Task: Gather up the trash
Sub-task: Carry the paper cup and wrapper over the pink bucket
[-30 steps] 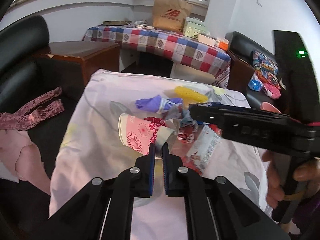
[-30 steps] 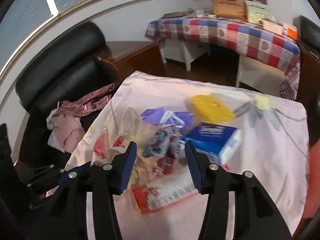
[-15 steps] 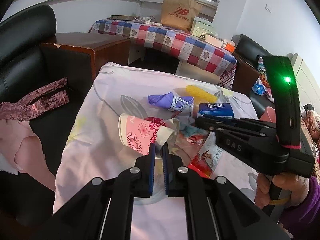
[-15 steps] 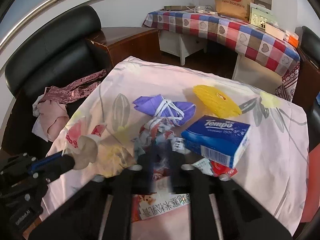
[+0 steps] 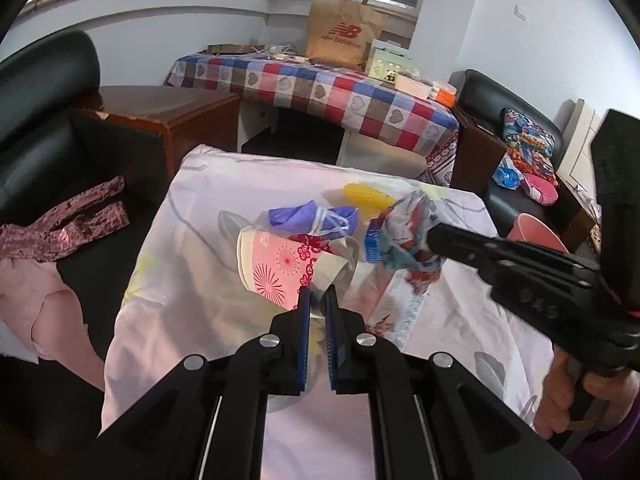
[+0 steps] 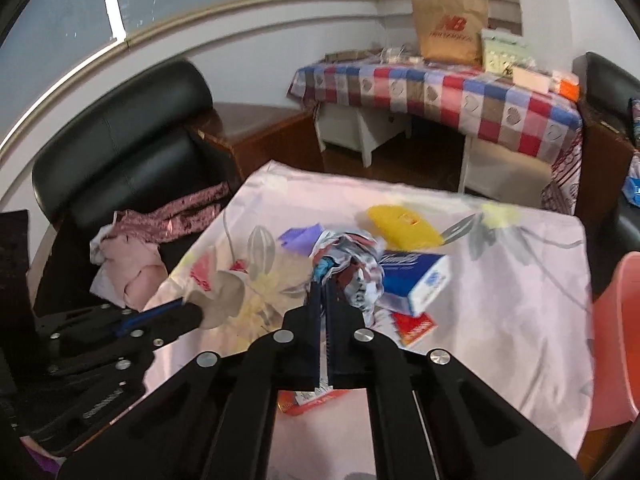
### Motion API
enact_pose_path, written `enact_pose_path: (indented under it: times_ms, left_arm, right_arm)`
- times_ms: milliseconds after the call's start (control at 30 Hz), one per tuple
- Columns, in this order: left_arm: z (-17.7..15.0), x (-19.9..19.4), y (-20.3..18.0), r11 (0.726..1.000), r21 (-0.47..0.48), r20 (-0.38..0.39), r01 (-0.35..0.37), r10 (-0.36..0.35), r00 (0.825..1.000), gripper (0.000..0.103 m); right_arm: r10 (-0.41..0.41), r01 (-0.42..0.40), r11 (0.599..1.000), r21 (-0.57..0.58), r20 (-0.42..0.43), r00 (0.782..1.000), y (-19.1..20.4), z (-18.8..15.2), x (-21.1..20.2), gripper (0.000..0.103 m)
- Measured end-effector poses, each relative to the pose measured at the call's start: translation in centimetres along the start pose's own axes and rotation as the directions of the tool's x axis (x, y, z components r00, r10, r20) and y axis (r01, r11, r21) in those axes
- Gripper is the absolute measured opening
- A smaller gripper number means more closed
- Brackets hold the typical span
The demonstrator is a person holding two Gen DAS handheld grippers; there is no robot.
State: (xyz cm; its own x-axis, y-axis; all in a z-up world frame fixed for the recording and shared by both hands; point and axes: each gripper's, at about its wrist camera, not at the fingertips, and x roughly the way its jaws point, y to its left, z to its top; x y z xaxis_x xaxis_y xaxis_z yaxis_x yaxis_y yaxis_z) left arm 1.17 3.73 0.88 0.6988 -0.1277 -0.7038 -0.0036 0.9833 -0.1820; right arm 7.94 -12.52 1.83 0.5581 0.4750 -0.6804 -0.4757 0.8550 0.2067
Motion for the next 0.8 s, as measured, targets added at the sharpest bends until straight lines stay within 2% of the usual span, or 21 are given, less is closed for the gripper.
enact_pose_path:
  times_ms: [233, 433, 800]
  left_arm:
    - [0.9, -0.4, -3.1, 0.999, 0.04, 0.019, 0.032, -0.033, 0.999, 0.006]
    - [2.1, -0.7, -6.5, 0.993, 0.096, 0.042, 0.072, -0.076, 0.996, 0.006]
    - [4.4, 0.8, -15.6, 0.957, 0.216, 0.029, 0.194, -0.205, 0.978, 0.006]
  right_arm:
    - [-0.032, 0.029, 0.998, 0.054, 0.065, 0.997, -2.7, -0.1, -3.7, 0.002]
    - [-0.1, 0.088, 0.99, 0.108, 0.111, 0.989, -5.6, -0.6, -6.6, 0.002]
    - [-0.262, 0.222, 0.943, 0.248, 0.14, 0.955, -13.5, -2.5, -11.7, 0.002]
